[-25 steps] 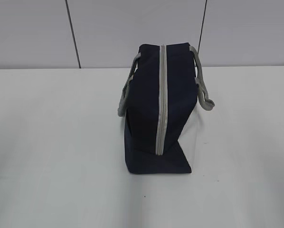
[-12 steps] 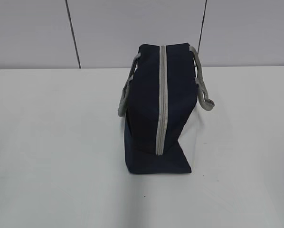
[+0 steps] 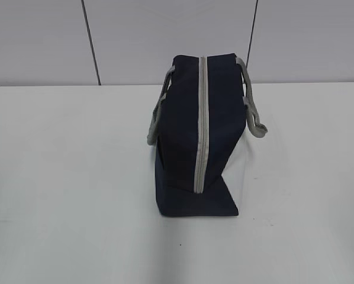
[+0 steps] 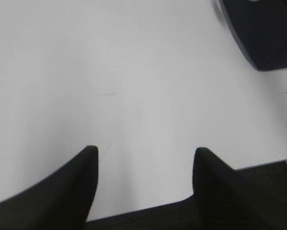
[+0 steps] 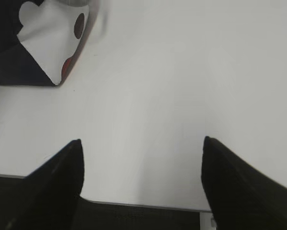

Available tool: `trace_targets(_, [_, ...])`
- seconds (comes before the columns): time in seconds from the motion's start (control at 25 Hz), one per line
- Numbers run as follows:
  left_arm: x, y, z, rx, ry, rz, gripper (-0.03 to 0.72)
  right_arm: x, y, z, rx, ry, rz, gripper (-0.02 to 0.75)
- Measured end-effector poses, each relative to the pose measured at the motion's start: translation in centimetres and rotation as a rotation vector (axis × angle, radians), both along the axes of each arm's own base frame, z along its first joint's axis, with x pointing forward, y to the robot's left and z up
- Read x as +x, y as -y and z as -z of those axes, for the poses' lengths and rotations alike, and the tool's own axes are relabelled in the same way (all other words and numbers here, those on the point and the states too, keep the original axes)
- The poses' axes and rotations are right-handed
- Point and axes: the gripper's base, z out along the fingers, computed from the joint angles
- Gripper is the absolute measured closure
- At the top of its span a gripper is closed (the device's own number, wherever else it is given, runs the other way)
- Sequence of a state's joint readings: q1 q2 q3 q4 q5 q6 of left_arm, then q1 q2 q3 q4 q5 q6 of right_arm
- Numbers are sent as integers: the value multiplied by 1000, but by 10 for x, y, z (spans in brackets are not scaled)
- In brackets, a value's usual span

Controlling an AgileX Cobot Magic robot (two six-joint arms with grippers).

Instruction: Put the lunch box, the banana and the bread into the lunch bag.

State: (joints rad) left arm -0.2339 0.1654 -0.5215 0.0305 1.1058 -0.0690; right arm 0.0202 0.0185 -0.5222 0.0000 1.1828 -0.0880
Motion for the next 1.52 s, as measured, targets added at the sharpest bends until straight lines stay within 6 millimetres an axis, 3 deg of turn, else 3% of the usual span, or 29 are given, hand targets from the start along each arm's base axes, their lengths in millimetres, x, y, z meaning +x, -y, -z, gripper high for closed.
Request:
trace_targets(0.56, [-1, -1, 0, -1, 7, -11, 254, 4, -1, 2, 9, 21, -3, 174])
trace_targets(0.96, [-28, -4, 0, -21, 176, -221, 254, 4, -1, 2, 10, 21, -4, 174])
trace_targets(1.52, [-29, -4, 0, -19, 180, -246, 254, -2, -1, 2, 9, 58, -3, 174])
